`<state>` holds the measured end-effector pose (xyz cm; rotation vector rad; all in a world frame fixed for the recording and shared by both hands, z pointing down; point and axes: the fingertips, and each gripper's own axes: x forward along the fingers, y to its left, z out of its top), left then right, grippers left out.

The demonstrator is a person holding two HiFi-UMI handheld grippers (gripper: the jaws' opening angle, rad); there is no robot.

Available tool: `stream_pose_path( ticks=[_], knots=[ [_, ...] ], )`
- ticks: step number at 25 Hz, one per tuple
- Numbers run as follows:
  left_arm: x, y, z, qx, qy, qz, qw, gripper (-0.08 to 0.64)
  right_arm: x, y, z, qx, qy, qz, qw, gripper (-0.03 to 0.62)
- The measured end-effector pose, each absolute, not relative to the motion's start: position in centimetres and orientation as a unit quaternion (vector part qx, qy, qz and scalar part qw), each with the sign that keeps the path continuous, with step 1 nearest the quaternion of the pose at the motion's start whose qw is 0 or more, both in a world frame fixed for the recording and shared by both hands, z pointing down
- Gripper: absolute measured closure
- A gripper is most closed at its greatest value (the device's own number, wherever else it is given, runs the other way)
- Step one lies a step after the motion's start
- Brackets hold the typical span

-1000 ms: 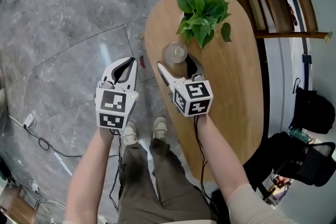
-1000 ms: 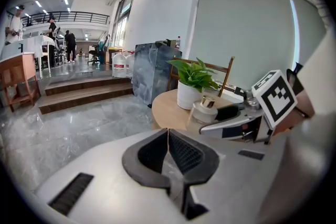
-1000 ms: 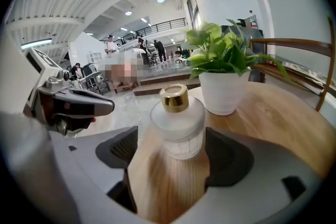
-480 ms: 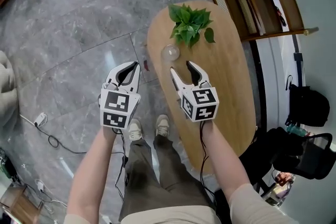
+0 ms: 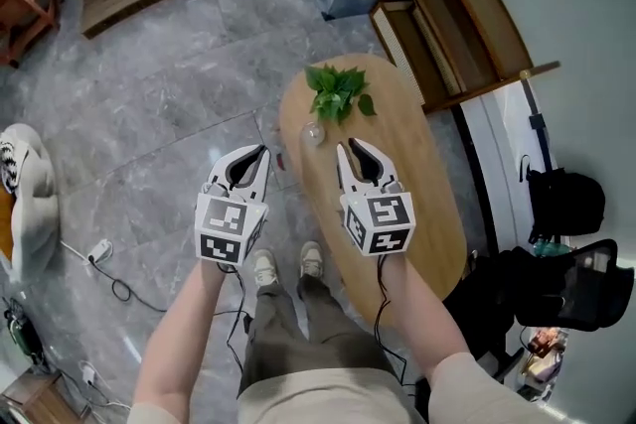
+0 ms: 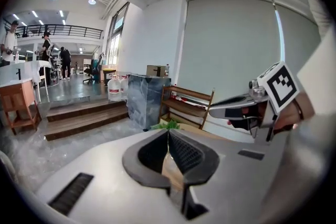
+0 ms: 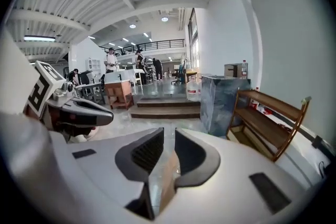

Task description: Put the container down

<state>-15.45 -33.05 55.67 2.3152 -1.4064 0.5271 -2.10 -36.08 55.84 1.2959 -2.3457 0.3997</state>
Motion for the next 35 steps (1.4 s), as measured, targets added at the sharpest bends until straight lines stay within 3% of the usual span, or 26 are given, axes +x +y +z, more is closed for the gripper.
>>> stream_pose_path(
  ticks=[7,18,28,35],
  knots=[
    [-15.3,-30.3,43.5,0.825,-0.509,0.189,0.155,0.551,-1.4,-32.7,41.6,0.482,-0.857,0.099,0.154,0.586],
    [-17.0,-24.5,28.3,0.823,-0.544,0.119,0.114,0.551,-1.1,-25.6,23.1,0.461,-0.886,0.021,0.045,0.595],
    [-18.5,-17.7,15.9,0.817,-0.570,0.091,0.008,0.551,-1.4,-19.5,10.0,0.433,-0.900,-0.037,0.009,0.595],
    [-19.3,-12.8,12.5,0.805,-0.585,0.094,-0.013,0.551,-1.6,-14.9,5.2,0.416,-0.907,-0.064,-0.013,0.595]
  ],
)
